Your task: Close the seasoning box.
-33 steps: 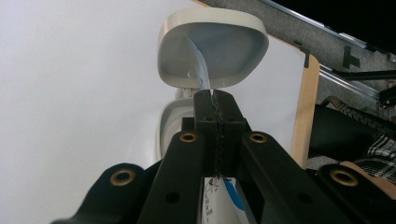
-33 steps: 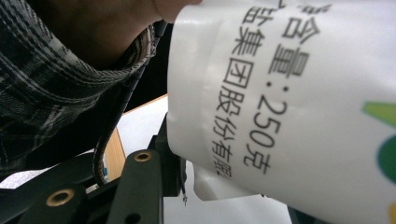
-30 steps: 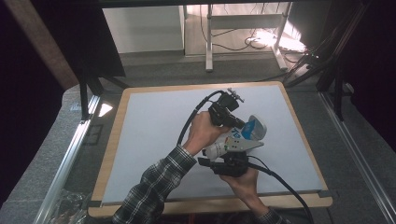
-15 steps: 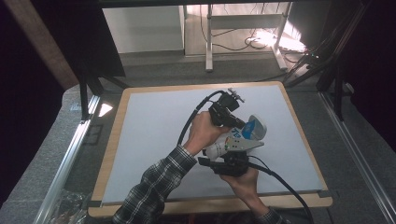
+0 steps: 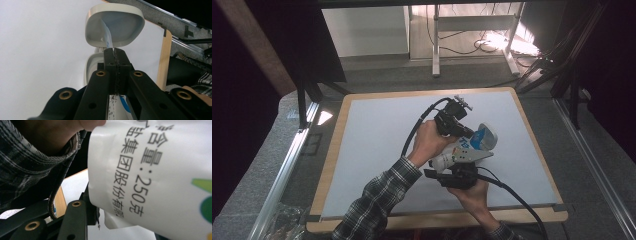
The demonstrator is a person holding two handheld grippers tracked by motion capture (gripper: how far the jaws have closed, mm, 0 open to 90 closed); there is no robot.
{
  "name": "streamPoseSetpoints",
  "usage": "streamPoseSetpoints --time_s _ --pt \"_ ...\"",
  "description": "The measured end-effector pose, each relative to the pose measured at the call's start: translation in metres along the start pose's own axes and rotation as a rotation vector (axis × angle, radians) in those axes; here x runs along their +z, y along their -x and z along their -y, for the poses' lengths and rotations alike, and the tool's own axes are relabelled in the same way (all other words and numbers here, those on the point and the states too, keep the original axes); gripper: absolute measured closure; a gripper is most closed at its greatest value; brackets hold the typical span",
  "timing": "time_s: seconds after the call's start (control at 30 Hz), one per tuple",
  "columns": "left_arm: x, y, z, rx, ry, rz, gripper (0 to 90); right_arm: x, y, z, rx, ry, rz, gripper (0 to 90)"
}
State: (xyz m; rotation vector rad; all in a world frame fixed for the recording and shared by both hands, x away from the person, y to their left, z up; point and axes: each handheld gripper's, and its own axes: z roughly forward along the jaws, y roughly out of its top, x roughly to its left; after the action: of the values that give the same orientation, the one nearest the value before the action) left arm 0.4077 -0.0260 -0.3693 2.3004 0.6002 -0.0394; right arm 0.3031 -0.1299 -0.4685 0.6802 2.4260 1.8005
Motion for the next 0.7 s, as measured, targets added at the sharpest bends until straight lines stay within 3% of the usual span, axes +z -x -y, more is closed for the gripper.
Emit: streamPoseSetpoints --time_s 0.7 --pt "-0.0041 0.0028 0.0095 0.021 0.048 0.003 89.5 0.0034 0.0017 0.0066 -0.004 -0.024 0.006 60.1"
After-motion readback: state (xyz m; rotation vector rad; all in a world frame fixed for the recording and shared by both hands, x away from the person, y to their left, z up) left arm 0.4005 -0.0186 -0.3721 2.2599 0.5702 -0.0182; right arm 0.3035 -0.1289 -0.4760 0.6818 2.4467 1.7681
